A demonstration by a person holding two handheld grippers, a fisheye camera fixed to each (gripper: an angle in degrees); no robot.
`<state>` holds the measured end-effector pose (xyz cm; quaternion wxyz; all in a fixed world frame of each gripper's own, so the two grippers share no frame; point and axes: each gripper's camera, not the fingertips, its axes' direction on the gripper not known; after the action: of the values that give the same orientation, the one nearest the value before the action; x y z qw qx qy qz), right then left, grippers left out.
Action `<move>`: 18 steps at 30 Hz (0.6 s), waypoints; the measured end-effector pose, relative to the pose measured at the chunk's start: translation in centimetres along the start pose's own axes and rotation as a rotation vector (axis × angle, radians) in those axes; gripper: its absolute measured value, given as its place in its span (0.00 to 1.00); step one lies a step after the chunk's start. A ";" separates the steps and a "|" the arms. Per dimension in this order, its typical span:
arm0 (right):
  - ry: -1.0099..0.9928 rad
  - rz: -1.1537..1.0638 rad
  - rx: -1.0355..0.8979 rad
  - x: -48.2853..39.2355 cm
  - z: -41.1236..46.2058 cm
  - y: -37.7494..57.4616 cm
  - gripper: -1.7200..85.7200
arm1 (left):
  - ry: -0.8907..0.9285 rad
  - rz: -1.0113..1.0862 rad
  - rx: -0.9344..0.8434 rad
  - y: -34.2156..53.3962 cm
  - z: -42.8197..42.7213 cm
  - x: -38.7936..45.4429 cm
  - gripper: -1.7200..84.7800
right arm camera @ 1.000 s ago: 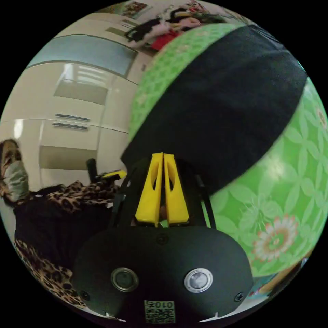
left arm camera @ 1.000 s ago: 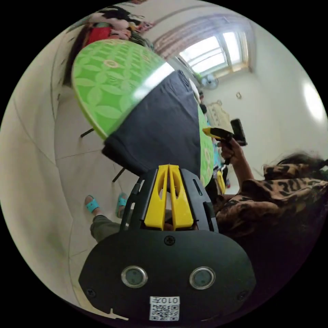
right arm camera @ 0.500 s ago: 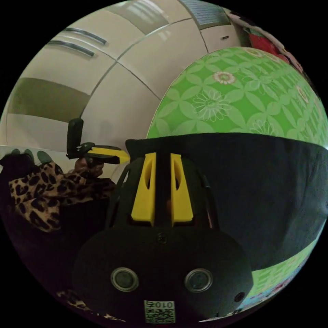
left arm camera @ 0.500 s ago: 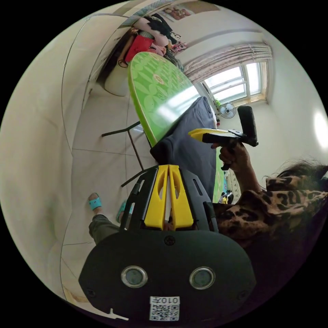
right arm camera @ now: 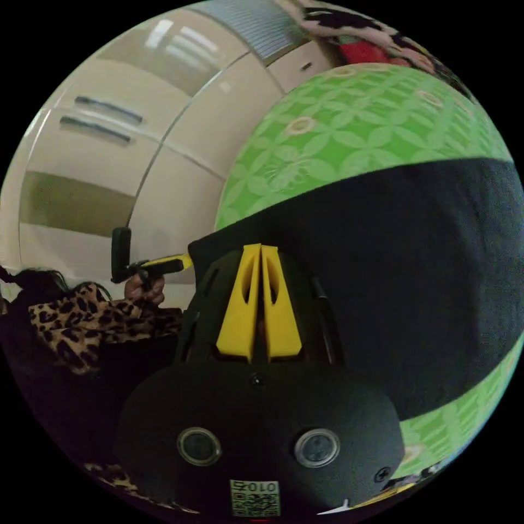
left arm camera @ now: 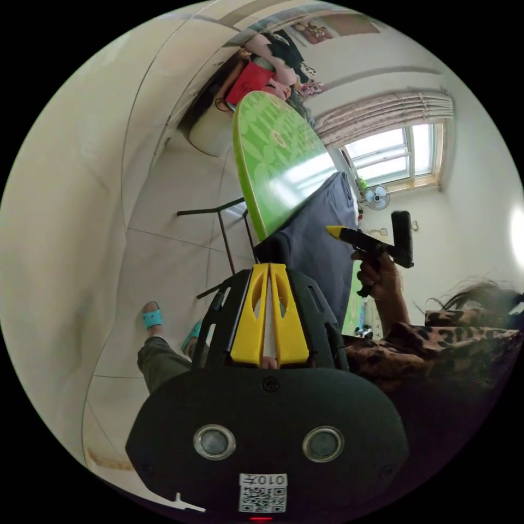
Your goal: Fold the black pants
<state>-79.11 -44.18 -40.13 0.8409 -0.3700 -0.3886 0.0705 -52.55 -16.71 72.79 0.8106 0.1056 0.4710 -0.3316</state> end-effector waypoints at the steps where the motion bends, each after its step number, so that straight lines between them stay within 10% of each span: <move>1: 0.063 0.092 0.058 3.3 -2.5 1.9 0.05 | -0.067 0.024 0.021 0.0 -0.7 0.9 0.02; 7: 0.348 0.374 0.184 13.8 -9.2 5.0 0.05 | -0.083 0.384 -0.045 -1.3 1.9 9.7 0.02; 18: 0.911 0.152 -0.079 13.6 -2.5 -1.3 0.05 | -0.144 0.519 -0.384 0.0 18.0 14.5 0.02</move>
<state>-68.20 -41.02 -32.20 0.9035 -0.4228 0.0465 -0.0526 -35.17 -31.78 70.34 0.9043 0.0437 0.4238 -0.0260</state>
